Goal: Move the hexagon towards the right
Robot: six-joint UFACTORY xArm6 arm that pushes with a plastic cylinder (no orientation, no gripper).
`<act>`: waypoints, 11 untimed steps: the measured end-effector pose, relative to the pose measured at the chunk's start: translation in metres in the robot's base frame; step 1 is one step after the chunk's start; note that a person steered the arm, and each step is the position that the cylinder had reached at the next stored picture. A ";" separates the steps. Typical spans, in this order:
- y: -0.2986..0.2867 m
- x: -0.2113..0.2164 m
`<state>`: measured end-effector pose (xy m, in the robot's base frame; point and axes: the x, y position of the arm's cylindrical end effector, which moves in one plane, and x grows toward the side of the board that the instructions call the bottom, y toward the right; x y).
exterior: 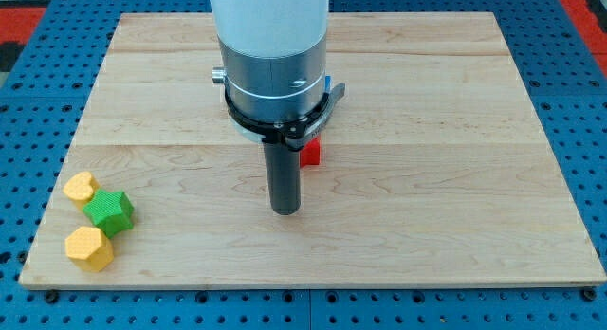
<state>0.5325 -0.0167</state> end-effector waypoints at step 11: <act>-0.072 0.010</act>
